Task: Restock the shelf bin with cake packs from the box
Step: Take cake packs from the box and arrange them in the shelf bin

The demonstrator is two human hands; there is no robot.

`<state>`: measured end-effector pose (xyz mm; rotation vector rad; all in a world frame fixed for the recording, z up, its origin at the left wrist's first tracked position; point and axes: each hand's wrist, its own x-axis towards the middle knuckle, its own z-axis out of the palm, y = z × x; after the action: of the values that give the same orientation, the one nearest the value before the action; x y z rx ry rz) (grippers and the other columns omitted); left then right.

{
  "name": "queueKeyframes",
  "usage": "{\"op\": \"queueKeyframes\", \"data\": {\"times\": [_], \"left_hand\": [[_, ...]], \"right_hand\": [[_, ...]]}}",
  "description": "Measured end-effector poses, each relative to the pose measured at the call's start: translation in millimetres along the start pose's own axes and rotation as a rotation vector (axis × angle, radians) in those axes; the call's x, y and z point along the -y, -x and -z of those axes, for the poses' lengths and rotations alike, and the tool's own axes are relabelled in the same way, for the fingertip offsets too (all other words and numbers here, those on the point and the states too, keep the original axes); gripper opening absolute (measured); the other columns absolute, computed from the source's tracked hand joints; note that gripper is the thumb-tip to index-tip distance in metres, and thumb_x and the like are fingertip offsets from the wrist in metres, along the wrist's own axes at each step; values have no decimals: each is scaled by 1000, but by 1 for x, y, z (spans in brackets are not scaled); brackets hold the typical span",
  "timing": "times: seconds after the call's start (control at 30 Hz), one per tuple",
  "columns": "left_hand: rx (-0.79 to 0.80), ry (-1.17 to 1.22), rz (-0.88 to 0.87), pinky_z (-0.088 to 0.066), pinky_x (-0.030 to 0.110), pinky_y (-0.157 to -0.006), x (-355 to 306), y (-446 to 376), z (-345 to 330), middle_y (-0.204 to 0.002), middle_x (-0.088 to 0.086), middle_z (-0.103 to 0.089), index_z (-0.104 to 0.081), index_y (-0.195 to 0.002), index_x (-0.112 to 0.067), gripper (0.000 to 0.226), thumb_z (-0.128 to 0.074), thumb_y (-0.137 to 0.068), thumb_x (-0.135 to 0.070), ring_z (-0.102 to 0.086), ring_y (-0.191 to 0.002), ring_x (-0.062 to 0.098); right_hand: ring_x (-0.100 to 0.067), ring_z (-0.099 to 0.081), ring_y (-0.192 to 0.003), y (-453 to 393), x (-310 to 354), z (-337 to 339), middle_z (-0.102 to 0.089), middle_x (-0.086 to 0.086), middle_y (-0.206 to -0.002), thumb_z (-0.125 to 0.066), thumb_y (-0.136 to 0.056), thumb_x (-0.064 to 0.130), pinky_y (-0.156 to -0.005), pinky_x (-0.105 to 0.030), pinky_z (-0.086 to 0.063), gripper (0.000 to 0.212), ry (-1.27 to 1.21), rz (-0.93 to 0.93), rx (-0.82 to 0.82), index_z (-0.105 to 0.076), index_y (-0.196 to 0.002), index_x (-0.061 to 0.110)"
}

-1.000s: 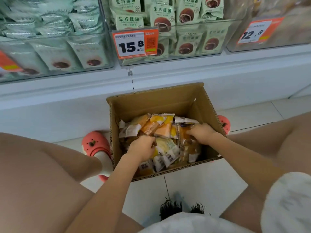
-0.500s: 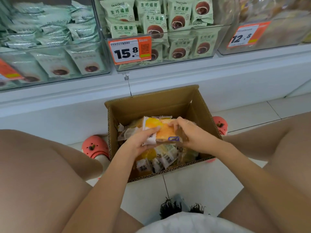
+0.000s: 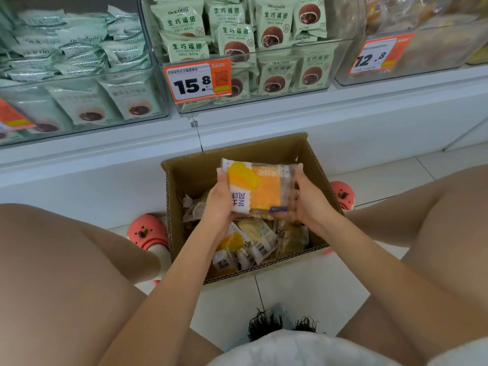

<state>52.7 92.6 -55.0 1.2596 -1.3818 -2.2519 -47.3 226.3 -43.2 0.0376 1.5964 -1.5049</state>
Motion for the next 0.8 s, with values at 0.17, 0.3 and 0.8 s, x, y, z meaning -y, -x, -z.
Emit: {"op": "queueKeyframes", "data": {"times": [0.17, 0.3, 0.8], "left_hand": [[-49, 201, 19, -54, 41, -78, 9, -6, -2, -81, 0, -74, -61, -98, -22, 49, -24, -98, -55, -69, -78, 18], [-75, 311, 20, -47, 48, -93, 13, -6, -3, -72, -4, -74, -59, -95, -22, 46, -27, -97, -54, -70, -71, 16], [188, 622, 99, -43, 54, -99, 4, -11, 16, -124, 20, -62, -59, -121, -9, 82, -16, -90, -72, -57, -116, 37]], "right_hand": [[-8, -61, -49, 6, -31, -17, -62, -3, -65, -28, -100, 47, -46, -27, -52, 42, 217, 250, -257, -56, -95, 16], [-6, -48, -55, -9, -27, -13, -50, 3, -63, -35, -100, 40, -55, -20, -39, 40, 377, 474, -362, -52, -80, 11], [-20, -70, -69, -10, 15, -1, -64, -11, -86, -43, -100, 23, -59, -30, -58, 20, -15, 572, -297, -43, -82, 16]]}}
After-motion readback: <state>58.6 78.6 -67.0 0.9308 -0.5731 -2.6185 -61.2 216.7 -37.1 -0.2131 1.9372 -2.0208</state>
